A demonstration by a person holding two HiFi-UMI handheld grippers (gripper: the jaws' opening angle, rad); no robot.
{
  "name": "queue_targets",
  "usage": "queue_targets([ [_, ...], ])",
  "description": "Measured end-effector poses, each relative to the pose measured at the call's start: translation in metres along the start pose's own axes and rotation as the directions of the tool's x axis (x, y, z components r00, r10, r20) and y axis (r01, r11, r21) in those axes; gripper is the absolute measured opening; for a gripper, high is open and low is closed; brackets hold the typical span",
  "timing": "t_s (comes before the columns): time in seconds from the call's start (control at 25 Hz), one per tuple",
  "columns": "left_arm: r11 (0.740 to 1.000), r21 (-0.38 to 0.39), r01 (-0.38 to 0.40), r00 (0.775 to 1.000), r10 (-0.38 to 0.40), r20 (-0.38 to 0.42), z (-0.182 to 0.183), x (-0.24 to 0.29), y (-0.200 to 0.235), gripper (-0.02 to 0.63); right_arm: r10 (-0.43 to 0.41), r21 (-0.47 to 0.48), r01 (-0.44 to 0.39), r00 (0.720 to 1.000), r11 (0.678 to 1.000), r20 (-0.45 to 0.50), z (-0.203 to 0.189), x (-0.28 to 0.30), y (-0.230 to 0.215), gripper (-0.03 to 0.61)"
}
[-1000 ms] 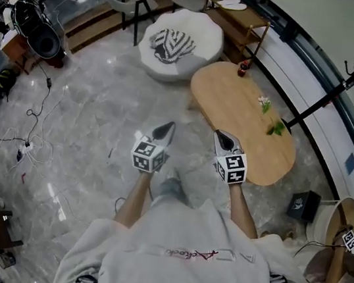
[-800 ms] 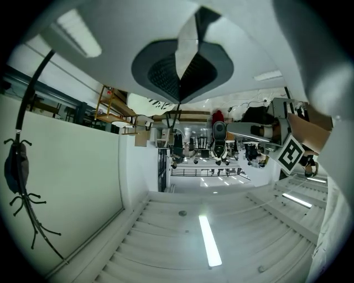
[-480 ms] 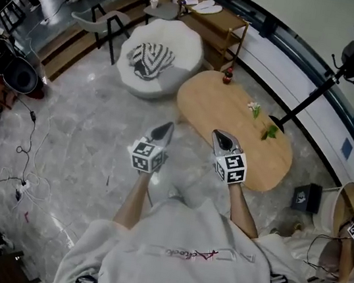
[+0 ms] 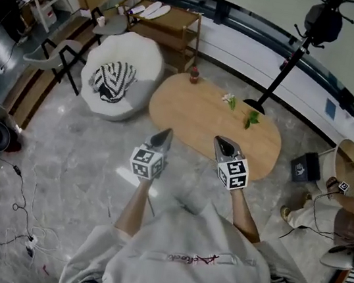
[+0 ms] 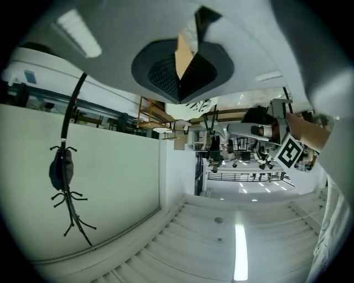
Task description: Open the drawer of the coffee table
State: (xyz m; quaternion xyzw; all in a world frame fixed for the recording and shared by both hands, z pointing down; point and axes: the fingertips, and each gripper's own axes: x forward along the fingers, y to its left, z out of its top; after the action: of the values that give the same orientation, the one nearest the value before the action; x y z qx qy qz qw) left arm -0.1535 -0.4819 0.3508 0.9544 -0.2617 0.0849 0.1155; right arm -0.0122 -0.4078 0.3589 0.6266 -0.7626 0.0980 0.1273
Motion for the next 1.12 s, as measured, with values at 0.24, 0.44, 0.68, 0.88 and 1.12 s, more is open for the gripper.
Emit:
queue_targets([
  [0.24,0.988,0.025,0.15,0.987,-0.148,-0.063,-0.023,0.053,-0.041,-0.002,-0.152,0.061,0.156,0.986,0.986,-0.061,-0.05,-0.046,-0.05,0.005],
  [0.44,0.967,0.035,0.252,0.963,-0.247,-0.108,-0.032,0.09,-0.093,-0.002,-0.263,0.119,0.273,0.96,0.955,-0.092,-0.081,-0.101,-0.088,0.005],
  [0.68,0.927,0.072,0.369,0.921,-0.353,-0.166,-0.035,0.113,-0.171,-0.002,-0.383,0.197,0.395,0.919,0.897,-0.095,-0.107,-0.178,-0.114,0.005],
  [0.88,0.893,0.108,0.437,0.893,-0.416,-0.172,-0.035,0.116,-0.241,-0.002,-0.45,0.223,0.457,0.889,0.861,-0.083,-0.124,-0.24,-0.123,0.005],
  [1.12,0.866,0.149,0.477,0.875,-0.451,-0.179,-0.033,0.101,-0.308,-0.002,-0.52,0.242,0.516,0.853,0.822,-0.053,-0.132,-0.316,-0.128,0.005],
])
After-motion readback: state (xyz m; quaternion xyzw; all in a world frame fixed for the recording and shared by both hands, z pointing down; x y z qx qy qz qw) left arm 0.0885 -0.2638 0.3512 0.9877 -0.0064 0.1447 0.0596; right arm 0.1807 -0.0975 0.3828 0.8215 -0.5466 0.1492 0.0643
